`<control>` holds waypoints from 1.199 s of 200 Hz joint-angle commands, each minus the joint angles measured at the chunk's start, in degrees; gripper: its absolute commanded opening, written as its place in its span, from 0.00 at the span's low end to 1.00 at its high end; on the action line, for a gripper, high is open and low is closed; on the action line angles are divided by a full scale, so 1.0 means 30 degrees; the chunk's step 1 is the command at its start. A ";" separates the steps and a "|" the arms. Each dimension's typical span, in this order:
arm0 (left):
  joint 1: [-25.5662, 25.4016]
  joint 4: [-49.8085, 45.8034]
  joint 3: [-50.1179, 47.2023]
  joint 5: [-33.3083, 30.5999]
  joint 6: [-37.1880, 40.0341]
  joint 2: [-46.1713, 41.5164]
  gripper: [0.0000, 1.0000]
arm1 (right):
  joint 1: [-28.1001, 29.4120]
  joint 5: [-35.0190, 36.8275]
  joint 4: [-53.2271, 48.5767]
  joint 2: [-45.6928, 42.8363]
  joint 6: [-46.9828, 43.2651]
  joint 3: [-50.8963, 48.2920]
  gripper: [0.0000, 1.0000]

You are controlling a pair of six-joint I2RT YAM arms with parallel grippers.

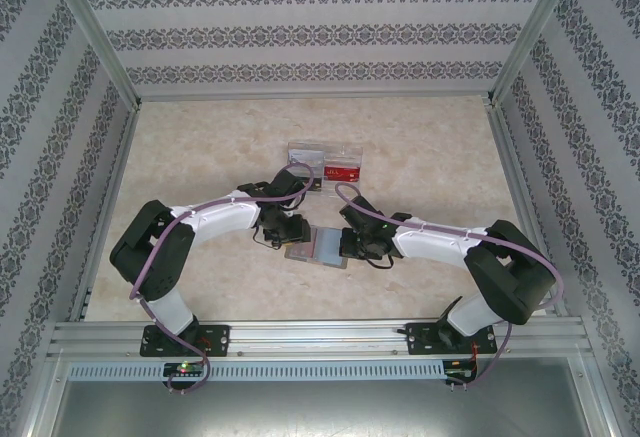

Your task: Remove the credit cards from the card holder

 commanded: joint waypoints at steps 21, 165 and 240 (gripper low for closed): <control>-0.0244 -0.1033 0.0511 -0.1063 0.0142 0.0336 0.44 | 0.0248 -0.0126 0.0011 0.1040 -0.0057 0.0155 0.00; -0.0537 0.1295 0.0742 0.2093 0.0624 0.0869 0.45 | 0.0340 -0.0363 0.0347 0.1521 0.0060 0.0127 0.00; -0.1035 0.1697 0.1911 0.3265 0.0982 0.0652 0.47 | 0.0341 -0.0092 0.0180 0.1149 0.0076 0.0024 0.00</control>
